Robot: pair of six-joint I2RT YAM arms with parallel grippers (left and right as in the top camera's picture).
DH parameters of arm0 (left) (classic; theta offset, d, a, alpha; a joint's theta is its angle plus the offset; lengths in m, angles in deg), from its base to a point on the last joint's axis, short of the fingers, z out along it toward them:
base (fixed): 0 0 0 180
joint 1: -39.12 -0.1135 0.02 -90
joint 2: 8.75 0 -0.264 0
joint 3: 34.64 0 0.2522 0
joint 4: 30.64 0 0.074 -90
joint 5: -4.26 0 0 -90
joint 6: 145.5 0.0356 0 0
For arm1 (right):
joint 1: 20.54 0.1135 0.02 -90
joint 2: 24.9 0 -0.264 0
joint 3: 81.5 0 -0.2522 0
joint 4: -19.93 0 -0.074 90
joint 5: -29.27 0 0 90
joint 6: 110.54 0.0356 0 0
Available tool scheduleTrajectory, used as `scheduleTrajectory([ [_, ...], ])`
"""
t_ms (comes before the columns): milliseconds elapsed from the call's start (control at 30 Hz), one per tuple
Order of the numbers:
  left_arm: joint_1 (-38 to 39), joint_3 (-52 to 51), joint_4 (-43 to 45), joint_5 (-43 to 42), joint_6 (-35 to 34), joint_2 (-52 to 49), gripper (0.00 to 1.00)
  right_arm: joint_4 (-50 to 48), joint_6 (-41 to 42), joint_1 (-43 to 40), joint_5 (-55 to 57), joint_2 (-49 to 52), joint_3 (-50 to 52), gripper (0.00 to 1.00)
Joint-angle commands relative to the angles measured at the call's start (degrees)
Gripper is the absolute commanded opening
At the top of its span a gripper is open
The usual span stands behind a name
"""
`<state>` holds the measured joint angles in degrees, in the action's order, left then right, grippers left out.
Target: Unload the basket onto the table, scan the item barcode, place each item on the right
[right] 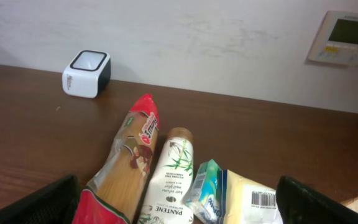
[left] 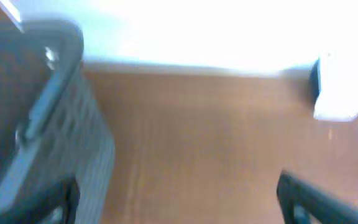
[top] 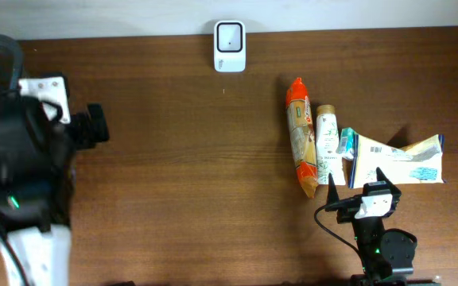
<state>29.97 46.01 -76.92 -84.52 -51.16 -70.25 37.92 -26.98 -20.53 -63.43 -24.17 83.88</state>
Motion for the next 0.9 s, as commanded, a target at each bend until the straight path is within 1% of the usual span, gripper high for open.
scheduleTrajectory([
  [0, 0.42, -17.90, 17.29, -5.64, 0.98, 11.61, 0.99, -0.11, -0.42, -0.42, -0.33, -0.52, 0.55, 0.99],
  [67, 0.57, -29.03, 30.62, -7.37, 0.98, 18.78, 0.99, -0.11, -0.42, -0.42, -0.33, -0.55, 0.55, 0.99],
  [100, 0.85, -32.72, 34.34, -7.50, 0.96, 21.33, 0.99, -0.11, -0.42, -0.42, -0.31, -0.55, 0.55, 0.99],
  [167, 1.66, -38.97, 39.74, -7.43, 1.03, 25.90, 0.99, -0.11, -0.42, -0.42, -0.33, -0.52, 0.55, 0.99],
  [233, 2.58, -43.80, 42.18, -7.41, 2.08, 29.83, 0.99, -0.11, -0.42, -0.42, -0.33, -0.52, 0.55, 0.99],
  [300, 3.72, -47.76, 42.34, -6.75, 3.32, 33.55, 0.99, -0.11, -0.42, -0.42, -0.33, -0.52, 0.55, 0.99],
  [433, 5.31, -53.62, 42.38, -3.80, 3.32, 39.21, 0.99, -0.11, -0.42, -0.42, -0.31, -0.55, 0.55, 0.99],
  [800, 5.35, -65.53, 42.47, -3.37, 3.30, 50.58, 0.99, -0.11, -0.42, -0.42, -0.33, -0.52, 0.55, 0.99],
  [867, 5.42, -66.40, 39.36, -3.34, 3.28, 53.68, 0.99, -0.11, -0.42, -0.42, -0.33, -0.55, 0.55, 0.99],
])
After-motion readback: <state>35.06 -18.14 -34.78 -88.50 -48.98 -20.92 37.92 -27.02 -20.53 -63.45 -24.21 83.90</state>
